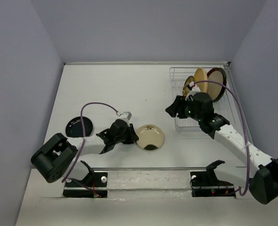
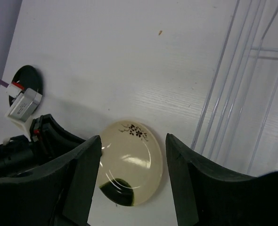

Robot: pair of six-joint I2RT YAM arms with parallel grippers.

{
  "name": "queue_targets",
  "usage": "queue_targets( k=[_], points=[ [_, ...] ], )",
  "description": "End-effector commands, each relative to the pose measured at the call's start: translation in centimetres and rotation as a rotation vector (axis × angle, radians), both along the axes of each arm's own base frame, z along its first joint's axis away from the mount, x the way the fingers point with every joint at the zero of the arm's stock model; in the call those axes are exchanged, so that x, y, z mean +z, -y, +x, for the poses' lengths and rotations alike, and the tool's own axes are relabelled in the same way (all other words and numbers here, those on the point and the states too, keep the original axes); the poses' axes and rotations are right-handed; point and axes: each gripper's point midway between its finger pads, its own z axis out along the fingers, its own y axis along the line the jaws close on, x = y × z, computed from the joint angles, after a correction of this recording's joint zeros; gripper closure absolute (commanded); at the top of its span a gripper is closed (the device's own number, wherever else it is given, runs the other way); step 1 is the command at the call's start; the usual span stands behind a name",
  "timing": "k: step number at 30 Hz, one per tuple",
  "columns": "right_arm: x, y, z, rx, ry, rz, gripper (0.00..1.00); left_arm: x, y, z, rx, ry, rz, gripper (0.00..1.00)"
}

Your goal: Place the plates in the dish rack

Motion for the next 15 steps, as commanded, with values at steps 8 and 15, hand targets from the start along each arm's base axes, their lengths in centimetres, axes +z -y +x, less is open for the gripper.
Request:
queue_targets(
  k=[8, 15],
  points=[
    [1.8, -4.0, -2.8, 0.261, 0.065, 0.120, 0.22, 5.5, 1.2, 2.0, 0.028, 0.157, -0.137, 0.94],
    [0.9, -5.4, -3.9, 0.411, 0.046, 0.081, 0.15, 13.9, 0.5, 1.6, 0.014, 0.316, -0.273, 0.94]
  ],
)
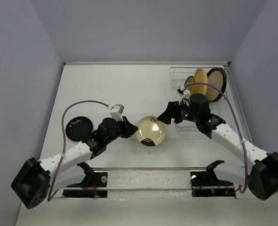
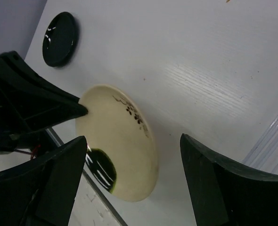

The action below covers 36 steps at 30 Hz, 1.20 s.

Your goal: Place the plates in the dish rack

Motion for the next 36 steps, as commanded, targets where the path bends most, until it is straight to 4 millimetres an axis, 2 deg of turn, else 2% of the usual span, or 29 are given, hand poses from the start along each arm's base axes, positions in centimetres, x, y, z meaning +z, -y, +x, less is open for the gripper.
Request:
queue_targets(
  k=[1, 3, 7, 8, 10, 11, 12, 13, 14, 16, 17, 18, 19, 20, 21, 22, 23, 24, 26, 27, 29, 32, 33, 35, 36],
  points=[
    [1.4, -1.7, -0.3, 0.122, 0.066, 0.010, 0.14, 6.7, -0.1, 0.1, -0.017, 0.148, -0.105, 0.94],
    [1.2, -2.0, -0.6, 0.158, 0.062, 0.012, 0.14, 8.6, 0.0, -0.4, -0.045, 0.175, -0.133, 0.95],
    [0.9, -3.1, -1.7, 0.242, 0.041, 0.038, 0.14, 10.7, 0.3, -1.0, -0.080, 0.202, -0.170, 0.95],
    [0.8, -3.4, -2.1, 0.277, 0.030, 0.051, 0.19, 11.0, 0.4, -1.0, -0.083, 0.208, -0.176, 0.94],
    [1.1, -3.8, -2.9, 0.324, 0.020, 0.085, 0.37, 11.5, 0.5, -1.0, -0.089, 0.221, -0.181, 0.95],
    [2.1, -4.2, -3.5, 0.360, 0.036, 0.130, 0.69, 11.9, 0.4, -0.8, -0.081, 0.229, -0.181, 0.93],
    [2.7, -4.4, -3.7, 0.372, 0.047, 0.152, 0.87, 11.8, 0.3, -0.7, -0.078, 0.224, -0.169, 0.87],
    [3.3, -4.5, -3.8, 0.375, 0.058, 0.167, 0.93, 11.8, 0.2, -0.4, -0.068, 0.233, -0.150, 0.79],
    [4.3, -4.4, -3.6, 0.361, 0.080, 0.182, 0.93, 12.1, 0.0, -0.3, -0.064, 0.237, -0.135, 0.59],
    [5.8, -4.4, -2.6, 0.314, 0.120, 0.181, 0.93, 12.9, -0.6, 0.2, -0.035, 0.262, -0.101, 0.35],
    [5.6, -3.8, -1.1, 0.230, 0.132, 0.139, 0.93, 13.7, -1.1, 0.2, -0.031, 0.287, -0.064, 0.14],
    [5.9, -3.2, 0.1, 0.161, 0.149, 0.106, 0.93, 14.6, -1.3, 0.6, -0.019, 0.320, -0.057, 0.04],
    [5.8, -2.6, 1.4, 0.091, 0.145, 0.060, 0.93, 14.5, -2.1, 0.5, -0.005, 0.318, -0.015, 0.01],
    [6.7, -1.0, 3.8, -0.049, 0.178, -0.014, 0.93, 15.4, -3.0, 0.6, 0.013, 0.347, 0.027, 0.01],
    [7.0, 0.4, 5.4, -0.143, 0.190, -0.058, 0.93, 14.9, -3.7, 0.8, 0.033, 0.342, 0.076, 0.01],
    [7.1, 1.5, 6.8, -0.224, 0.198, -0.108, 0.93, 15.3, -4.5, 0.8, 0.053, 0.357, 0.100, 0.01],
    [8.7, 4.3, 9.0, -0.398, 0.245, -0.190, 0.93, 14.9, -5.1, 0.6, 0.044, 0.365, 0.160, 0.01],
    [9.3, 5.7, 10.0, -0.483, 0.265, -0.235, 0.93, 14.4, -5.5, 0.6, 0.045, 0.366, 0.190, 0.01],
    [10.1, 8.5, 11.7, -0.635, 0.296, -0.331, 0.93, 13.2, -6.7, 0.9, 0.079, 0.358, 0.253, 0.01],
    [11.8, 11.3, 12.7, -0.773, 0.340, -0.396, 0.93, 11.5, -7.3, 0.9, 0.089, 0.333, 0.297, 0.01],
    [12.8, 13.8, 14.1, -0.903, 0.366, -0.494, 0.93, 10.0, -7.1, 0.7, 0.070, 0.307, 0.314, 0.01],
    [12.7, 16.8, 15.7, -1.008, 0.355, -0.580, 0.93, 10.0, -6.6, 0.7, 0.041, 0.309, 0.313, 0.01],
    [11.9, 17.6, 16.4, -1.043, 0.340, -0.628, 0.93, 10.2, -6.6, 0.9, 0.043, 0.314, 0.318, 0.01],
    [12.2, 19.0, 17.4, -1.089, 0.334, -0.647, 0.93, 9.9, -7.0, 1.1, 0.050, 0.310, 0.340, 0.01],
    [11.3, 19.2, 18.2, -1.091, 0.318, -0.679, 0.93, 9.7, -7.0, 1.0, 0.050, 0.304, 0.345, 0.01]
  ],
)
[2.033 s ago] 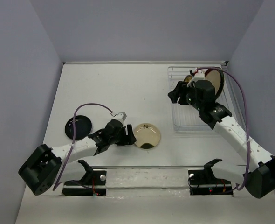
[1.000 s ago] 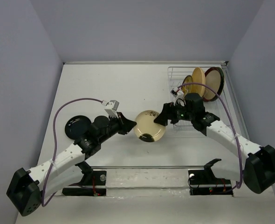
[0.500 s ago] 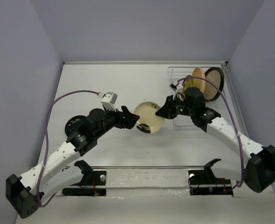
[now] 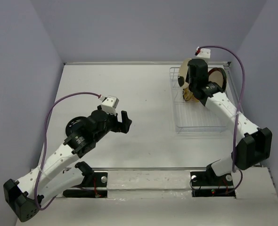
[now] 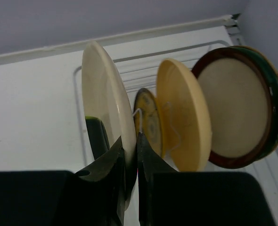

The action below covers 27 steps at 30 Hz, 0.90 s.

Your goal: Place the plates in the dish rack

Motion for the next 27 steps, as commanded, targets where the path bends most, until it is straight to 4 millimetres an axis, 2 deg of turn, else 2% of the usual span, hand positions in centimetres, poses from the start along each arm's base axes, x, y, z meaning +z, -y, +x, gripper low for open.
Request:
queue_targets(
  k=[1, 3, 7, 13, 18, 23, 24, 27],
  points=[
    [0.7, 4.6, 1.4, -0.215, -0.005, -0.126, 0.93, -0.3, -0.7, 0.3, 0.003, 0.022, 0.050, 0.01],
    [0.4, 5.3, 2.0, -0.241, -0.019, -0.156, 0.93, -0.3, -0.6, 0.2, -0.001, 0.020, 0.050, 0.01],
    [-0.9, 5.2, 3.1, -0.250, -0.054, -0.196, 0.93, -0.1, -0.7, 0.2, -0.001, 0.025, 0.044, 0.01],
    [-3.3, 5.0, 3.5, -0.243, -0.106, -0.220, 0.93, 0.1, -0.8, 0.4, -0.003, 0.026, 0.035, 0.01],
    [-7.3, 3.4, 4.0, -0.173, -0.175, -0.178, 0.93, -0.1, -1.1, 0.7, 0.012, 0.023, 0.037, 0.01],
    [-9.2, 2.3, 4.4, -0.125, -0.209, -0.150, 0.93, -0.2, -1.8, 1.3, 0.056, 0.020, 0.042, 0.01],
    [-9.2, 2.2, 4.4, -0.116, -0.211, -0.146, 0.91, -0.3, -1.9, 1.4, 0.062, 0.015, 0.045, 0.01],
    [-9.1, 1.6, 4.5, -0.089, -0.207, -0.122, 0.60, -0.8, -2.5, 2.0, 0.098, -0.004, 0.051, 0.01]
  ],
)
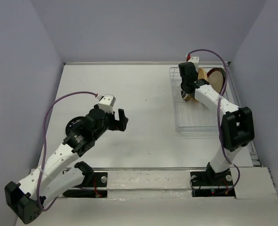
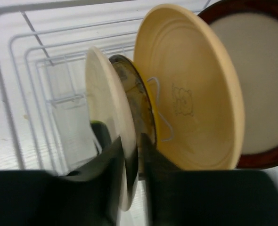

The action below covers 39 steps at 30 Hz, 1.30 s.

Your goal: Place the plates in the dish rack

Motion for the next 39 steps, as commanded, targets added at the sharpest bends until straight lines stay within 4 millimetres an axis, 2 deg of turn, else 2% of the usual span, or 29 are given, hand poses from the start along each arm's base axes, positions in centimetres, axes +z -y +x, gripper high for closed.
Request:
queue_targets(
  k=[1, 2, 4, 8, 9, 10, 11, 12, 13, 15, 17, 18, 19, 21, 22, 23, 26, 30, 35, 39],
  points=[
    [2.0, -1.6, 0.8, 0.042, 0.071, 0.081, 0.50, 0.2, -0.9, 1.2, 0.058, 0.010, 0.005, 0.01],
    [3.0, -1.8, 0.6, 0.053, 0.091, 0.098, 0.35, 0.2, -1.1, 1.4, 0.075, 0.010, 0.003, 0.01],
    [4.4, -2.6, 0.2, 0.101, 0.114, 0.148, 0.24, 0.4, -2.0, 2.1, 0.123, 0.012, -0.021, 0.01],
    [5.1, -5.5, -1.8, 0.215, 0.117, 0.265, 0.23, 0.1, -3.5, 3.4, 0.217, -0.018, -0.087, 0.01],
    [5.3, -6.7, -3.1, 0.275, 0.116, 0.316, 0.23, -0.3, -3.9, 3.6, 0.238, -0.035, -0.102, 0.01],
    [5.4, -6.9, -3.7, 0.294, 0.120, 0.338, 0.23, -0.4, -3.9, 3.9, 0.254, -0.053, -0.149, 0.01],
    [5.7, -8.4, -4.5, 0.341, 0.135, 0.364, 0.23, -0.6, -5.2, 4.4, 0.309, -0.061, -0.174, 0.01],
    [6.9, -9.4, -5.8, 0.397, 0.161, 0.409, 0.23, -1.4, -5.9, 4.6, 0.343, -0.079, -0.193, 0.01],
    [5.5, -9.4, -6.8, 0.408, 0.137, 0.423, 0.23, -1.8, -6.2, 4.6, 0.379, -0.106, -0.246, 0.01],
    [6.8, -10.9, -8.8, 0.482, 0.172, 0.496, 0.23, -3.3, -8.8, 4.8, 0.488, -0.139, -0.297, 0.01],
    [5.9, -11.5, -10.5, 0.518, 0.162, 0.530, 0.23, -3.6, -10.4, 4.6, 0.570, -0.150, -0.382, 0.01],
    [6.0, -12.2, -11.3, 0.551, 0.162, 0.557, 0.23, -4.6, -12.7, 4.4, 0.664, -0.163, -0.401, 0.01],
    [6.9, -12.1, -12.0, 0.566, 0.188, 0.573, 0.23, -4.7, -13.7, 4.1, 0.709, -0.161, -0.423, 0.01],
    [6.5, -12.0, -12.9, 0.580, 0.190, 0.587, 0.23, -5.6, -16.3, 3.6, 0.826, -0.171, -0.430, 0.01],
    [6.8, -12.0, -13.4, 0.594, 0.204, 0.600, 0.23, -6.5, -19.0, 2.8, 0.956, -0.168, -0.392, 0.01],
    [7.2, -12.2, -13.5, 0.606, 0.212, 0.608, 0.23, -7.0, -20.2, 2.3, 1.032, -0.171, -0.374, 0.01],
    [7.1, -12.1, -14.2, 0.623, 0.208, 0.606, 0.23, -8.3, -22.9, 1.3, 1.203, -0.186, -0.351, 0.01],
    [7.9, -11.6, -14.5, 0.619, 0.234, 0.593, 0.23, -11.6, -25.8, -0.8, 1.403, -0.250, -0.285, 0.01],
    [8.0, -11.8, -14.6, 0.630, 0.233, 0.600, 0.24, -13.4, -26.5, -1.8, 1.473, -0.290, -0.269, 0.01],
    [7.9, -12.0, -14.6, 0.636, 0.224, 0.606, 0.25, -15.9, -26.1, -2.2, 1.491, -0.344, -0.288, 0.02]
  ],
)
